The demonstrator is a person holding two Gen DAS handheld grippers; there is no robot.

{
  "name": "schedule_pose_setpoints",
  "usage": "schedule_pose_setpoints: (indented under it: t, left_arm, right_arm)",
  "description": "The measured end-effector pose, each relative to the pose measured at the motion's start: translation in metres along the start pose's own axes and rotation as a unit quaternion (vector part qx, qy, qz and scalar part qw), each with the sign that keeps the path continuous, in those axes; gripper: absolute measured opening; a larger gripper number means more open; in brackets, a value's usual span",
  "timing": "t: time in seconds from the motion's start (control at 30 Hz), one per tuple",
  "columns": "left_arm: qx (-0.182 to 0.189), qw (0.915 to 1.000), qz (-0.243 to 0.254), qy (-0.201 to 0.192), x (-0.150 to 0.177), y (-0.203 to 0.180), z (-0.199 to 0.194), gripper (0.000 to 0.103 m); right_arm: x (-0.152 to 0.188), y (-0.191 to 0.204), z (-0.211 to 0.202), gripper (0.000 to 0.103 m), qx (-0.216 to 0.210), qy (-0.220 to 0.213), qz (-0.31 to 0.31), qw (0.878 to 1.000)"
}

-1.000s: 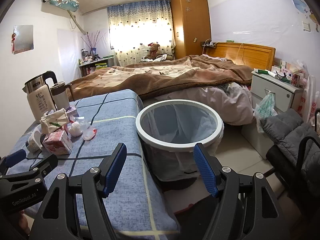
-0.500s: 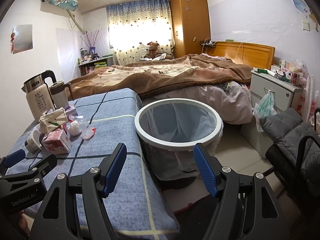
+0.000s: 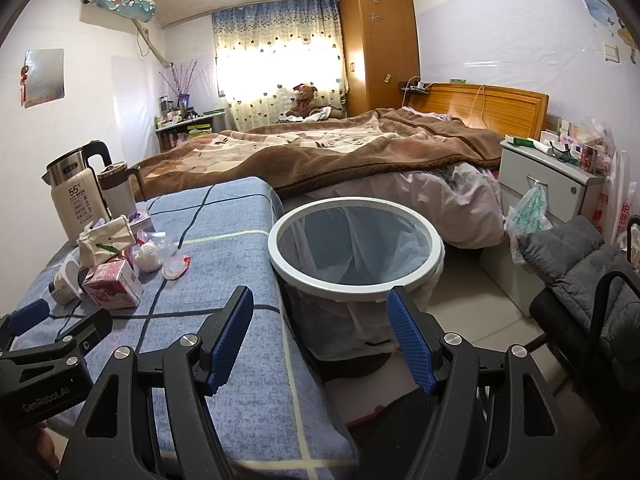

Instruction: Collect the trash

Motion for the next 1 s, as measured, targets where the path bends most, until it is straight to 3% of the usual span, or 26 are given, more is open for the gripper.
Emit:
schedule_pose_setpoints:
  t: [1.0]
  left_arm:
    - [-0.001,1.0,-0.004,0.0,-0.0012,0.0046,-0.0009,0.103]
  right_arm:
    - [-0.0007,0.0002,-0.0016,0.07,0.002,0.0,0.0,1.0]
Point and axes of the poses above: each gripper's, at about its wrist camera, not at the fingertips, and z roughly the way its jaws point, y to its left, x to its underside, the point moved 10 cm from there along z, roughly the way its jaws point, and after that the axes turned 15 degrees about -z, right-handed, at the moved point
